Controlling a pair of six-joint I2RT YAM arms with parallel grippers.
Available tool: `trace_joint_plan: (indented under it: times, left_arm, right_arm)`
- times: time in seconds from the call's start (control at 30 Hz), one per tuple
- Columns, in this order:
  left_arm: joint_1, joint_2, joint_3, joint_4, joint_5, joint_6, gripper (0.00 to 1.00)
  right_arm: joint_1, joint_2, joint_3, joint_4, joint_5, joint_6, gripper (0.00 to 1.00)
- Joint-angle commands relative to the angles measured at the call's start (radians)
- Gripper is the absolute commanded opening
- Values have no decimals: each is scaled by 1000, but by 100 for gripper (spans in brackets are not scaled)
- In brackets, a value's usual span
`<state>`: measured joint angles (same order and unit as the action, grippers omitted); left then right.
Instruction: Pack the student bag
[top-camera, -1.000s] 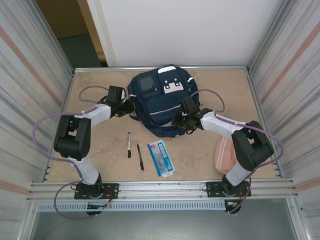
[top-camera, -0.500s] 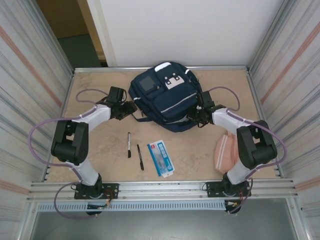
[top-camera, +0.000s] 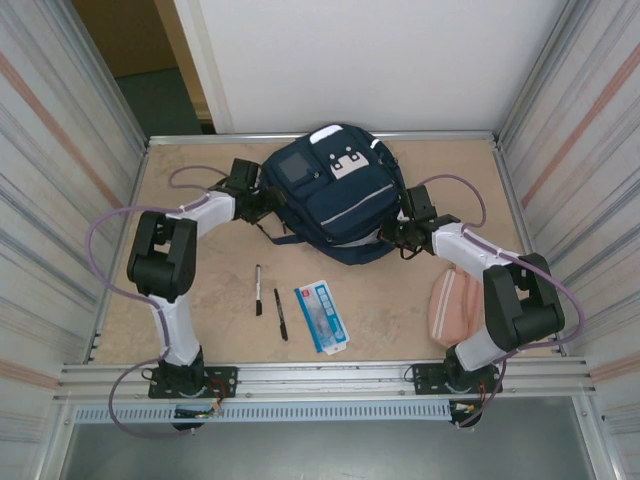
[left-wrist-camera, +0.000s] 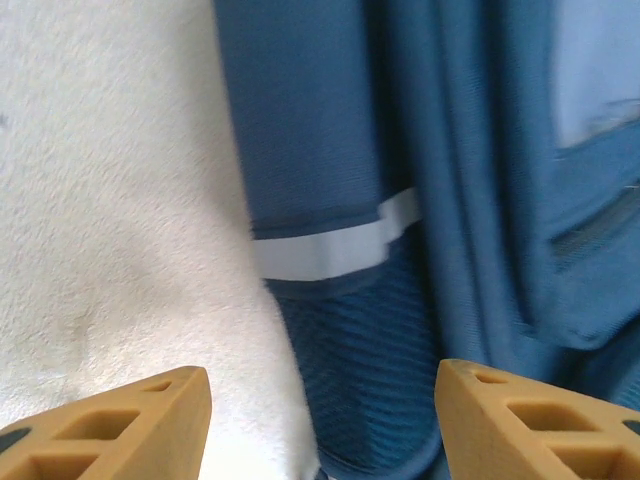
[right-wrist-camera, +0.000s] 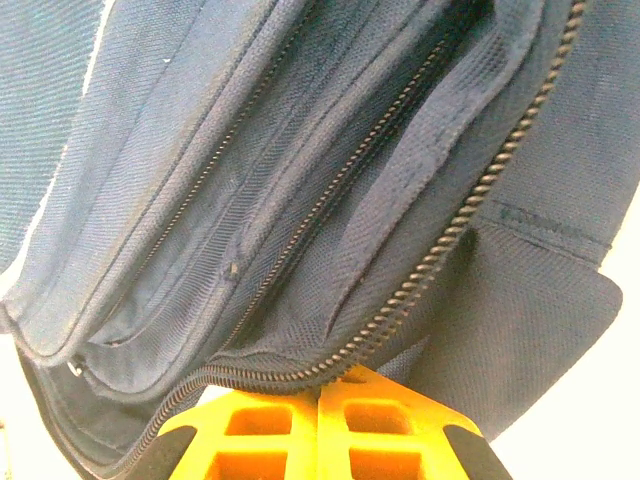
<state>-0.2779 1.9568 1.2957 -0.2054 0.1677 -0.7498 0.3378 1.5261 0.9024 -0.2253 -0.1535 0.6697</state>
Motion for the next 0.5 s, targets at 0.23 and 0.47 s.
trace_joint_plan:
  times: [0.23,0.47]
  left_arm:
    - [4,56,21,46,16,-25,19]
    - [5,-95,-126,67,64,30,0]
  right_arm:
    - [4,-61,-16,32,-64,-47,0]
    - [-26,-21,3,32,-56,-78,0]
